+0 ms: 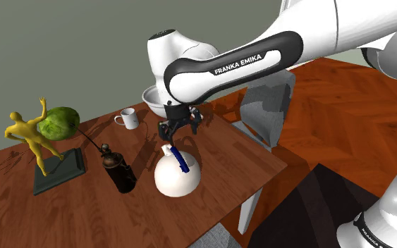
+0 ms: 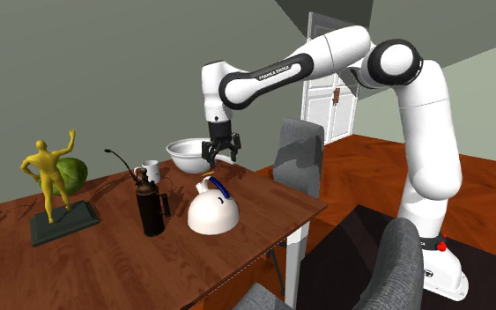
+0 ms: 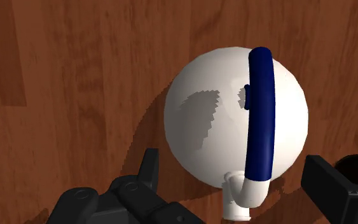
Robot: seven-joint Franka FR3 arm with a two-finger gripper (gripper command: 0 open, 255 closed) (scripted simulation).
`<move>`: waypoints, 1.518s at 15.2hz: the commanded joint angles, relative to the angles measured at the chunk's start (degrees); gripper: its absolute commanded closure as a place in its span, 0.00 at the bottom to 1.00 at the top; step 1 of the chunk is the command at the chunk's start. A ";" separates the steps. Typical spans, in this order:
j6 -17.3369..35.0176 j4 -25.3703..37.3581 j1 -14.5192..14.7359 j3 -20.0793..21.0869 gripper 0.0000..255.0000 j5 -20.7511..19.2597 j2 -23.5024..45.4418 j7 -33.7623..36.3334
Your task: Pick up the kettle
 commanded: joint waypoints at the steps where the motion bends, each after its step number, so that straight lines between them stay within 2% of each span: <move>1: -0.61 4.83 1.81 -0.08 0.00 -1.73 4.78 1.47; 3: -1.57 8.79 3.25 -0.31 0.00 -2.76 8.08 2.21; 10: 3.45 5.17 3.22 -0.76 0.00 -3.56 9.61 2.89; 12: 3.45 5.16 3.22 -0.76 0.00 -3.56 9.60 2.89; 13: 3.37 5.33 3.27 -0.77 1.00 -3.58 9.71 2.92; 23: 2.81 5.58 3.21 -0.70 1.00 -3.43 9.36 2.79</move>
